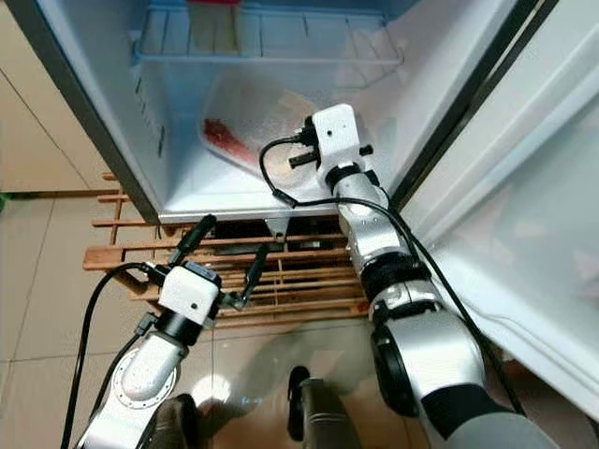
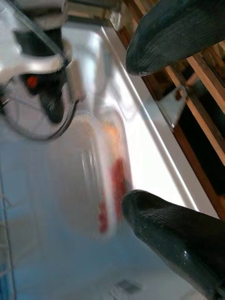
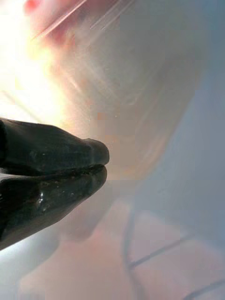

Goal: Restocking fridge

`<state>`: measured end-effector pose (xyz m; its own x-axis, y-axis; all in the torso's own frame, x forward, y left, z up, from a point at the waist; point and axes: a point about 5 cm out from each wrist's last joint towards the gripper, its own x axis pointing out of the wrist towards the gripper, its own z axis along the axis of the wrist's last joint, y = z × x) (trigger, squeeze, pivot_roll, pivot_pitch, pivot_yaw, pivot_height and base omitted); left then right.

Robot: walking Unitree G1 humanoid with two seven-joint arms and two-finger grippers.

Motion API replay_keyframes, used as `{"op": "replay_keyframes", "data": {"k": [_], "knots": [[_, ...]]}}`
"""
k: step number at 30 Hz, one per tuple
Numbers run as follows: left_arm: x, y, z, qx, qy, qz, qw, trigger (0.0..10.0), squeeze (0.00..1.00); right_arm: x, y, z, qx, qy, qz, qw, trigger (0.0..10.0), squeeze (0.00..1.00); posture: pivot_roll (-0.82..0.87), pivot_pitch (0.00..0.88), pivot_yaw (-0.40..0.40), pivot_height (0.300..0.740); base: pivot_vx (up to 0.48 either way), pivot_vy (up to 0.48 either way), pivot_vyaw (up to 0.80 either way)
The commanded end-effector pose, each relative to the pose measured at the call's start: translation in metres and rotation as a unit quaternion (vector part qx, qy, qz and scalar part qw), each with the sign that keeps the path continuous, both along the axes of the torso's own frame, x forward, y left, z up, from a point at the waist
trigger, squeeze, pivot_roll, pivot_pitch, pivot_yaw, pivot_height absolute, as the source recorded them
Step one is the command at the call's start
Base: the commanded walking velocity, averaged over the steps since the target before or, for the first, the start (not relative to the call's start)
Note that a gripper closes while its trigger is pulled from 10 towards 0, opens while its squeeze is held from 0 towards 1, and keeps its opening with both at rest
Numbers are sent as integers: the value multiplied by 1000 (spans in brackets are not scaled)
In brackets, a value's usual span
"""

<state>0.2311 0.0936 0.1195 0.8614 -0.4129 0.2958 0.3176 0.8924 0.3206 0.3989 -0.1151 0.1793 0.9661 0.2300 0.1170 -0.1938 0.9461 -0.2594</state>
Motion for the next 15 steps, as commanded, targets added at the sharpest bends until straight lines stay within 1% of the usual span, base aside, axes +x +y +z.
{"op": "replay_keyframes", "data": {"k": [1,5,8,10,12,13,14,15], "knots": [[-4,1,-1,3,12,-2,1000,10000,0,-2,-9,-16,-24,29,-22,999,10000,0,96,336,-66,740,0,0,0],[-5,3,-2,4,17,-1,1000,10000,0,-4,-11,-21,-27,35,-24,999,10000,0,95,335,-60,740,0,0,0],[-3,3,-1,4,18,2,1000,10000,0,-4,-12,-19,-25,26,-22,999,10000,0,93,322,-62,740,0,0,0],[-1,3,0,3,17,5,1000,10000,0,-4,-11,-15,-18,7,-21,1000,10000,0,91,313,-65,740,0,0,0],[3,3,2,2,14,10,1000,10000,0,-4,-11,-8,-5,-17,-20,1000,10000,0,88,287,-68,740,0,0,0],[5,3,4,1,11,13,1000,10000,0,-4,-12,-5,3,-32,-20,999,10000,0,87,281,-69,740,0,0,0],[9,2,9,-6,6,21,1000,10000,0,-7,-13,3,30,-63,-19,997,10000,0,84,251,-71,740,0,0,0],[9,2,9,-6,6,21,1000,10000,0,-7,-13,3,30,-63,-19,997,10000,0,84,251,-71,740,0,0,0]]}}
